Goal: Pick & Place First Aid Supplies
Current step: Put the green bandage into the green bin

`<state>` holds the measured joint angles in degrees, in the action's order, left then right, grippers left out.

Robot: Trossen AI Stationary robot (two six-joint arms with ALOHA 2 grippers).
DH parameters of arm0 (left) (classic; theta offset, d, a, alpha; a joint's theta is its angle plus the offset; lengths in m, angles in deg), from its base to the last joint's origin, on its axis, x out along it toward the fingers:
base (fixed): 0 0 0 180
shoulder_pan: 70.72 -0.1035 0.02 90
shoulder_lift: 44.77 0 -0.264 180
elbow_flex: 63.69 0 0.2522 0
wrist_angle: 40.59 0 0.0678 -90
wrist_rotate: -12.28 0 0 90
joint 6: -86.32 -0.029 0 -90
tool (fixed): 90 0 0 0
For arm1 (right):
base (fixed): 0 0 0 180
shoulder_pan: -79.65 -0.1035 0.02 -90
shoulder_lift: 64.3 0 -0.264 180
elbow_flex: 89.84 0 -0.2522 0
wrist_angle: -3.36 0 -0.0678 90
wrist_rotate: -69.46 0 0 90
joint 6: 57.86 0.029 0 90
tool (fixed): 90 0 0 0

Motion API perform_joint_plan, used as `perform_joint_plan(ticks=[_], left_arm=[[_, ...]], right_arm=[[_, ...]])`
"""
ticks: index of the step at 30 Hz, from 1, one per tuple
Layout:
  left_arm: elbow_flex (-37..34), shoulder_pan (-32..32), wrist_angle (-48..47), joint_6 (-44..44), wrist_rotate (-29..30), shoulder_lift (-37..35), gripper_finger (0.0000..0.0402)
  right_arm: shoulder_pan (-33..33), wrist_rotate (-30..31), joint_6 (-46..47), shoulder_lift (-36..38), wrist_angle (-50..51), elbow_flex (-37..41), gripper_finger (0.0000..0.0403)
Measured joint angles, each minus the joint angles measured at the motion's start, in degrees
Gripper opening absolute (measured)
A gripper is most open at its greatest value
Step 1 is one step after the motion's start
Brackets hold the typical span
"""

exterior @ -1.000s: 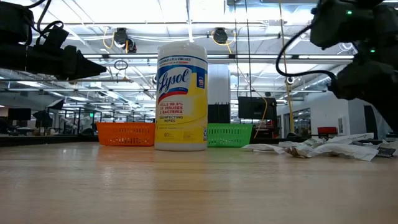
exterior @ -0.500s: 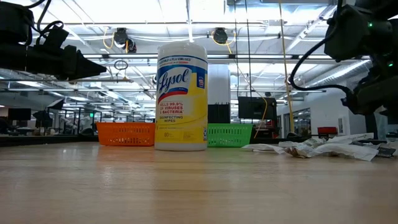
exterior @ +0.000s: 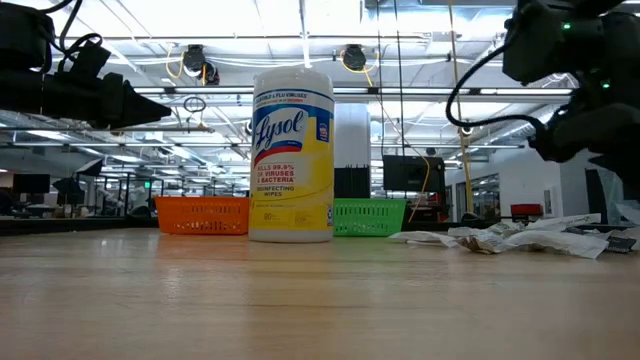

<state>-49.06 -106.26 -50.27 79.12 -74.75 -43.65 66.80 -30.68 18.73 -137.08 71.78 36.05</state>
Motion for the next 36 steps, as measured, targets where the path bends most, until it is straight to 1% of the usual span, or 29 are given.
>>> perform_joint_plan(ticks=[5, 9, 13, 20, 22, 25, 30, 32, 36], left_arm=[[0.0, 0.0, 0.0, 0.0, 0.0, 0.0, 0.0310], [0.0, 0.0, 0.0, 0.0, 0.0, 0.0, 0.0310], [0.0, 0.0, 0.0, 0.0, 0.0, 0.0, 0.0310], [0.0, 0.0, 0.0, 0.0, 0.0, 0.0, 0.0310], [0.0, 0.0, 0.0, 0.0, 0.0, 0.0, 0.0310], [0.0, 0.0, 0.0, 0.0, 0.0, 0.0, 0.0310], [0.0, 0.0, 0.0, 0.0, 0.0, 0.0, 0.0310], [0.0, 0.0, 0.0, 0.0, 0.0, 0.0, 0.0310], [0.0, 0.0, 0.0, 0.0, 0.0, 0.0, 0.0310]], right_arm=[[3.9, 3.0, -7.4, -0.1, 5.5, -3.0, 0.0003], [7.6, 5.8, -15.4, -2.1, 8.4, -6.2, 0.0003], [11.1, 6.0, -25.7, -4.9, 8.9, -9.3, 0.0002], [16.0, 6.2, -40.5, -10.0, 9.9, -15.5, 0.0001], [17.2, 8.0, -44.2, -11.5, 10.7, -17.7, 0.0001], [18.8, 12.2, -50.2, -13.8, 12.1, -21.4, 0.0001], [22.2, 17.6, -62.1, -17.3, 11.6, -28.3, 0.0001], [23.7, 19.1, -66.9, -19.4, 11.3, -31.0, 0.0001], [27.1, 20.1, -74.7, -23.1, 9.8, -35.7, 0.0001]])
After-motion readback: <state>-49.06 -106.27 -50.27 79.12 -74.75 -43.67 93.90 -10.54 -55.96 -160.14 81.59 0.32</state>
